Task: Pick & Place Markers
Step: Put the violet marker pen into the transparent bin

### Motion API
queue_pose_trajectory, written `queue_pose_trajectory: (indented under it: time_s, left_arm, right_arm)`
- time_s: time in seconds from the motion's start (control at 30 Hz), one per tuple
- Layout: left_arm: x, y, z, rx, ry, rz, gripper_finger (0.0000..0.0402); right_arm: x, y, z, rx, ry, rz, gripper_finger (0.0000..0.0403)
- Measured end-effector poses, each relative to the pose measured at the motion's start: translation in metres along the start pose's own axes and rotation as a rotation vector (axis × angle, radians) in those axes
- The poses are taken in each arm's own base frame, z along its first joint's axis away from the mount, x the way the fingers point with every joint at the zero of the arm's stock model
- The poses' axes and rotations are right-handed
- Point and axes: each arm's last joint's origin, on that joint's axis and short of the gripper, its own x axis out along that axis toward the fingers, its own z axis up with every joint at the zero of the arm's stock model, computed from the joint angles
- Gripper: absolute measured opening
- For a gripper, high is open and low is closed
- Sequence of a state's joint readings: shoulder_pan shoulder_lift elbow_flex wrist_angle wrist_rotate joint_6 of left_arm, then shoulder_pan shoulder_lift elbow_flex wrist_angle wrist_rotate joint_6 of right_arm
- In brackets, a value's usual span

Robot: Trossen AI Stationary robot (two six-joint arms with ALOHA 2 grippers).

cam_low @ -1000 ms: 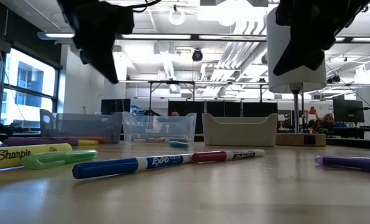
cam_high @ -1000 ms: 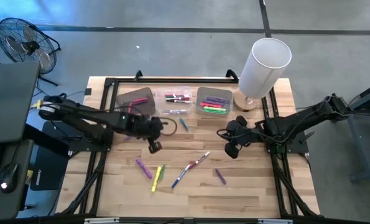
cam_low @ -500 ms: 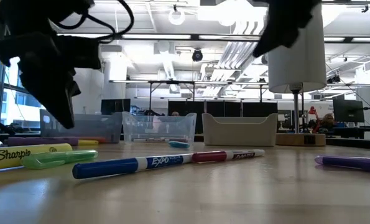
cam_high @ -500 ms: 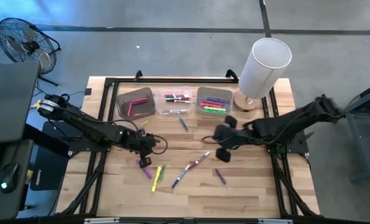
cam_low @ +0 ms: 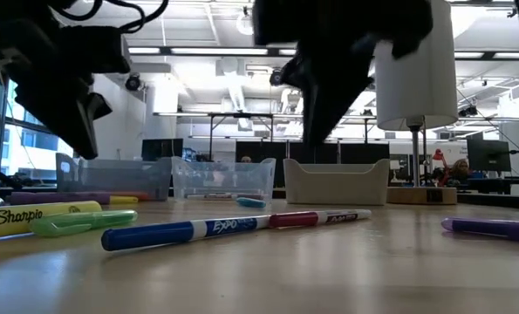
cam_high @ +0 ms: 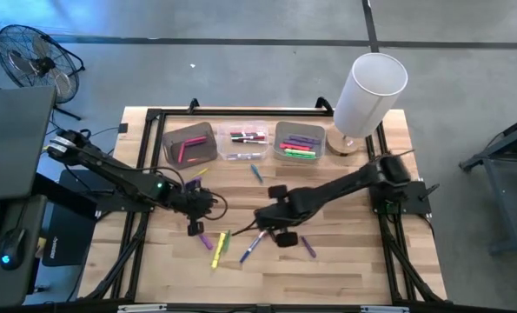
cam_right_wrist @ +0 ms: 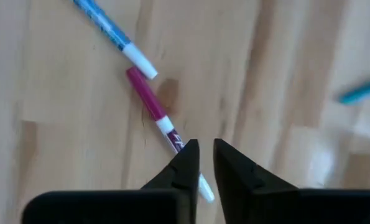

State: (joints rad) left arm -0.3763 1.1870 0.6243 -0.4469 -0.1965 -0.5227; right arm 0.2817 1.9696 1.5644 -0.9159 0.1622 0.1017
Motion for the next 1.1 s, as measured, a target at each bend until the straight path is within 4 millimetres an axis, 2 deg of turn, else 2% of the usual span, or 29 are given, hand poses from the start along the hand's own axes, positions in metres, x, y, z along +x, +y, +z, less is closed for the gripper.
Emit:
queue_pose_trajectory:
  time_s: [0.1,0.23,0.4,0.57,0.73,0.87,0.97,1.1]
  left_arm:
    - [-0.006,0.002,-0.001,0.018,0.0,-0.004,0.0]
    - [-0.01,0.002,-0.001,0.022,-0.008,-0.023,0.0]
    - [-0.012,0.001,0.001,0.016,-0.017,-0.062,0.0]
    - [-0.012,-0.001,0.002,0.01,-0.018,-0.098,0.0]
    - [-0.012,-0.003,0.005,0.005,-0.046,-0.123,0.0]
    - [-0.012,-0.004,0.006,-0.002,-0.057,-0.14,0.0]
    - [-0.013,-0.004,0.006,-0.002,-0.043,-0.168,0.0]
    - [-0.013,-0.005,0.006,0.0,-0.038,-0.179,0.0]
  right_arm:
    - [0.022,0.007,0.009,-0.065,0.044,0.037,0.0058]
    - [0.044,0.013,0.012,-0.101,0.092,0.078,0.0081]
    - [0.058,0.016,0.009,-0.11,0.14,0.087,0.0089]
    - [0.068,0.017,0.007,-0.149,0.177,0.084,0.0079]
    - [0.077,0.018,0.001,-0.143,0.207,0.081,0.0054]
    - [0.082,0.018,-0.009,-0.072,0.23,0.065,0.0026]
    - [0.08,0.015,-0.013,-0.019,0.233,0.076,0.0021]
    - [0.064,0.005,-0.017,0.011,0.214,0.053,0.0021]
